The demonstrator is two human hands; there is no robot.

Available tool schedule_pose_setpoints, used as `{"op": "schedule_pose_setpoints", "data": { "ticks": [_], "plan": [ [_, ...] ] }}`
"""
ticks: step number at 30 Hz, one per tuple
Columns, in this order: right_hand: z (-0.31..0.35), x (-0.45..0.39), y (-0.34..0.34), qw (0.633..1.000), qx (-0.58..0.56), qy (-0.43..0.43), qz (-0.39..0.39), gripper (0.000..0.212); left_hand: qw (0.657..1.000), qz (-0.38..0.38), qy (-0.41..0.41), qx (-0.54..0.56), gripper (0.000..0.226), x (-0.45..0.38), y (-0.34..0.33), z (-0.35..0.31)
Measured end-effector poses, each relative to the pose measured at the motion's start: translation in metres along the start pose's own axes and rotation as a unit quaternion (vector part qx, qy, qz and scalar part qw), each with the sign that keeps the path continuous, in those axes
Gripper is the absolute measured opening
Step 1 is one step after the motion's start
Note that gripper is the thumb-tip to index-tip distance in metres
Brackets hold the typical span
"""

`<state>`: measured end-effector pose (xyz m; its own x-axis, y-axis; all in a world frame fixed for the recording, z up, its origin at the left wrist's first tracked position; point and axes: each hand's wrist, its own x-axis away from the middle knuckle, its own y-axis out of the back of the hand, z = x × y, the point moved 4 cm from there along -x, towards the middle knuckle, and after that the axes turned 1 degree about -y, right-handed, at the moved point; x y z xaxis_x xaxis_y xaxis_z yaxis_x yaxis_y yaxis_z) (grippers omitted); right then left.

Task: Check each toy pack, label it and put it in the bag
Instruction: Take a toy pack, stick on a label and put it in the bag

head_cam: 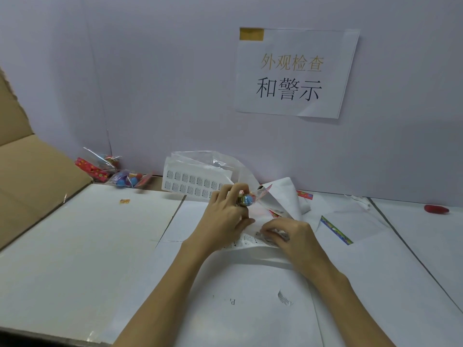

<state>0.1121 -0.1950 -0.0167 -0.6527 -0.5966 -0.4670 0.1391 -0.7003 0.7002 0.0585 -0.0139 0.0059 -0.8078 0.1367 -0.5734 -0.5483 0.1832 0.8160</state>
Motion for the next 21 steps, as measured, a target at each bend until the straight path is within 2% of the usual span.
{"op": "schedule_pose_setpoints", "data": {
  "ticks": [7, 15, 19, 21],
  "plan": [
    [0.002, 0.0, -0.003, 1.0, -0.01, 0.001, 0.016, 0.013, 1.0, 0.001, 0.01, 0.017, 0.022, 0.0, 0.0, 0.001],
    [0.005, -0.003, -0.008, 0.999, 0.022, -0.002, 0.029, 0.002, 0.999, -0.006, 0.02, 0.037, 0.024, 0.0, -0.002, 0.003],
    [0.008, 0.0, -0.003, 0.998, 0.015, -0.006, 0.055, 0.009, 0.997, -0.022, 0.028, 0.063, 0.023, 0.001, 0.0, 0.007],
    [0.006, 0.001, 0.004, 0.999, -0.01, -0.016, 0.035, 0.013, 0.996, -0.036, 0.04, 0.077, 0.021, 0.001, 0.0, 0.01]
  ]
}}
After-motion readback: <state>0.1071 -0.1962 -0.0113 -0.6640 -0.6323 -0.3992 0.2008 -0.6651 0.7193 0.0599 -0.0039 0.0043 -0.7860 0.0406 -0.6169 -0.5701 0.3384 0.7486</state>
